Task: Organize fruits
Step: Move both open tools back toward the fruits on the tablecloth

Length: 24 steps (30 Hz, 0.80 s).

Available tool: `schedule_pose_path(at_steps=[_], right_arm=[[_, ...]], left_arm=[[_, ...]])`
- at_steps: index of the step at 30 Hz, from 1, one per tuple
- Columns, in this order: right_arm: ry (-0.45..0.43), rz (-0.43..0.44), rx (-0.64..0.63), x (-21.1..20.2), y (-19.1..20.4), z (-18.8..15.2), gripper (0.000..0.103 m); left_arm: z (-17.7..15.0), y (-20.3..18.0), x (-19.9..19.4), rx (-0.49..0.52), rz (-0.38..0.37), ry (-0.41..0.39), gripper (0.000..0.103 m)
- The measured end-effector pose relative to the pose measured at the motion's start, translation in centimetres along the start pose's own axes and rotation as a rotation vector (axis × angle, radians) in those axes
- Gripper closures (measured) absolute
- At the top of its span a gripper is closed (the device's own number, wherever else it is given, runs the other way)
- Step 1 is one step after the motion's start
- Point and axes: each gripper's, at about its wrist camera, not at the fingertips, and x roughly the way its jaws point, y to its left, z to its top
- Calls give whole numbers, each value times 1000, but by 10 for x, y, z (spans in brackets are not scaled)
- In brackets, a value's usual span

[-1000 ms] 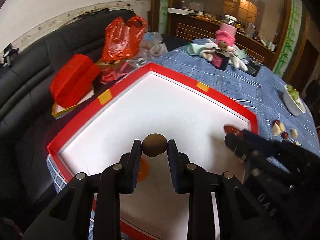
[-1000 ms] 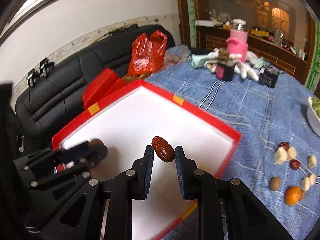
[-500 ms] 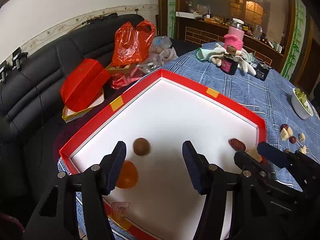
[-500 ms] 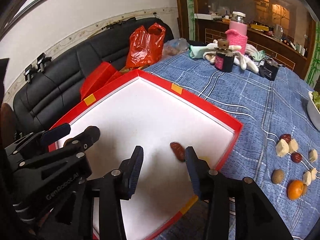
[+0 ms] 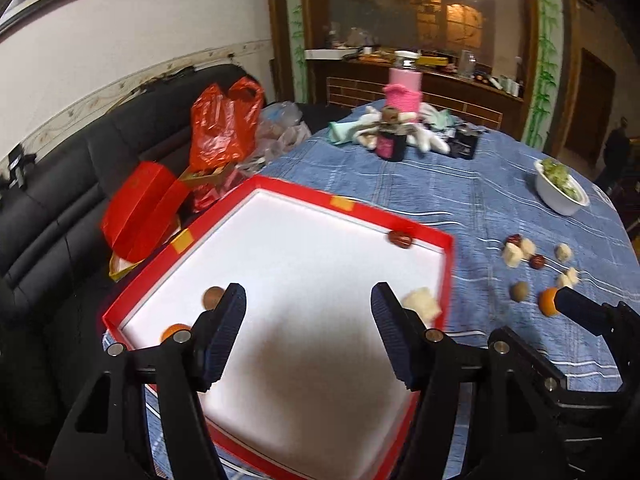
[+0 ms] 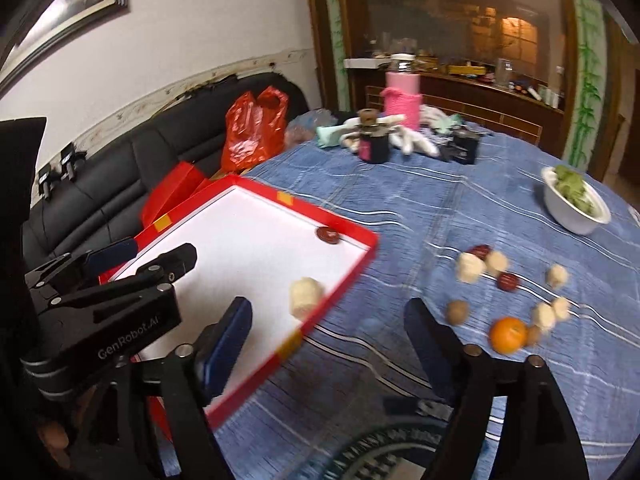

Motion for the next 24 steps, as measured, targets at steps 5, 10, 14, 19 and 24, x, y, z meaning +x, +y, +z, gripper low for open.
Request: schedule_pose_path(at_steps=[5,10,14,19,24], right_arm=[[-3,-30,35,-17,-25,-11,13],[-9,-63,68,-33,-48,-24,7],[-21,-75,94,-42,-62,-29,6],[-34,-85,121,-51,-79,-36,6],[-41,-117,149,-64,-102,-47,6]], left_arm=[[1,-22,-12,36,-27,-17,38],[0,-44,-20,77,-43,-29,38],[-2,-60,-26,106,-48,-37,38],[-4,-76,-30,127,-53,-50,29],[-15,-101,-17,157,-121,15,28]])
